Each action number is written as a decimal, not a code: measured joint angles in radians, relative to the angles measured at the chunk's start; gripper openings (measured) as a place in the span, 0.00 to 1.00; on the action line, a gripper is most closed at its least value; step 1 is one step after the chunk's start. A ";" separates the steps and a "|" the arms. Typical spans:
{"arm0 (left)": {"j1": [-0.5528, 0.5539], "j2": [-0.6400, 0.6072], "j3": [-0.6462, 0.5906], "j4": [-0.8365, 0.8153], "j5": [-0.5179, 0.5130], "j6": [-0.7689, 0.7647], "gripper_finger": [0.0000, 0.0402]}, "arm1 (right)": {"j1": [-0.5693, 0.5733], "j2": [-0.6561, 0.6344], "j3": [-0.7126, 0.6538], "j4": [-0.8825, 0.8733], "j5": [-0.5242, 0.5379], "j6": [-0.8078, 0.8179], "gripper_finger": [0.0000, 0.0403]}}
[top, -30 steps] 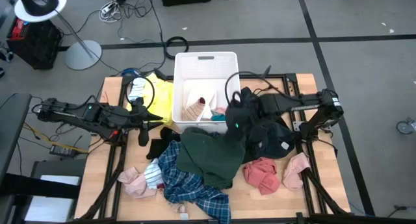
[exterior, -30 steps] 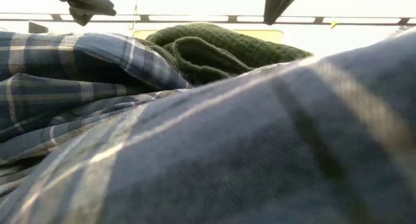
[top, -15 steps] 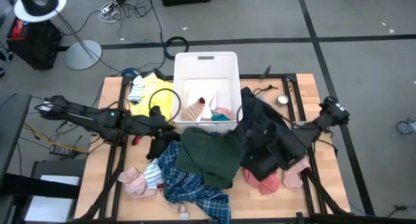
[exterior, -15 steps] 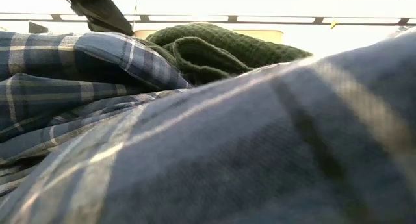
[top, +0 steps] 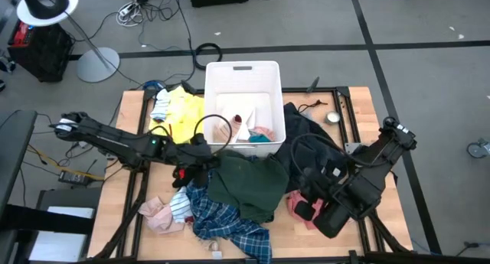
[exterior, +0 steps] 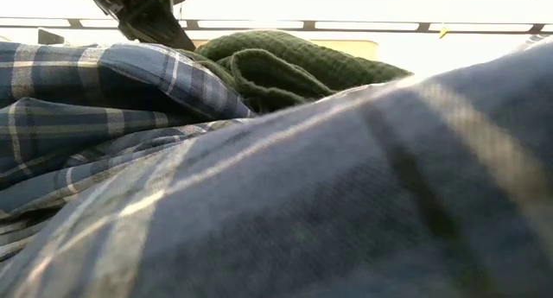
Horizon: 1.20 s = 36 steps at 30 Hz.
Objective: Sort clothes
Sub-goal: Put the green blouse into the laundry bin
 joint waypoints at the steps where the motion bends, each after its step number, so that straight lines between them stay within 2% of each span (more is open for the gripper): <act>1: 0.000 0.010 0.000 0.013 -0.005 0.001 0.25 | 0.005 0.000 0.000 0.000 0.005 0.001 0.20; 9: 0.003 0.091 0.000 0.156 -0.001 0.062 0.23 | 0.013 0.001 0.000 0.001 0.023 0.024 0.19; 11: 0.003 0.103 0.000 0.189 0.012 0.058 0.17 | 0.013 0.001 0.000 0.001 0.024 0.024 0.19; 13: 0.003 0.105 0.000 0.211 0.023 0.066 0.06 | 0.013 0.001 0.000 0.001 0.024 0.024 0.19; 15: 0.002 0.105 0.000 0.236 0.048 0.071 0.02 | 0.013 0.001 0.000 0.001 0.024 0.023 0.19; 20: -0.002 0.094 0.027 0.253 0.119 0.074 0.01 | 0.013 0.002 0.000 0.001 0.041 0.020 0.18; 27: -0.054 0.091 0.087 0.236 0.147 0.110 0.00 | 0.013 0.005 0.000 0.000 0.043 0.016 0.18; 33: -0.069 0.091 0.203 0.191 0.139 0.210 0.00 | 0.013 0.010 -0.003 0.000 0.058 0.014 0.18; 36: -0.053 0.091 0.299 0.101 0.126 0.271 0.00 | 0.011 0.010 -0.025 0.005 0.099 0.014 0.18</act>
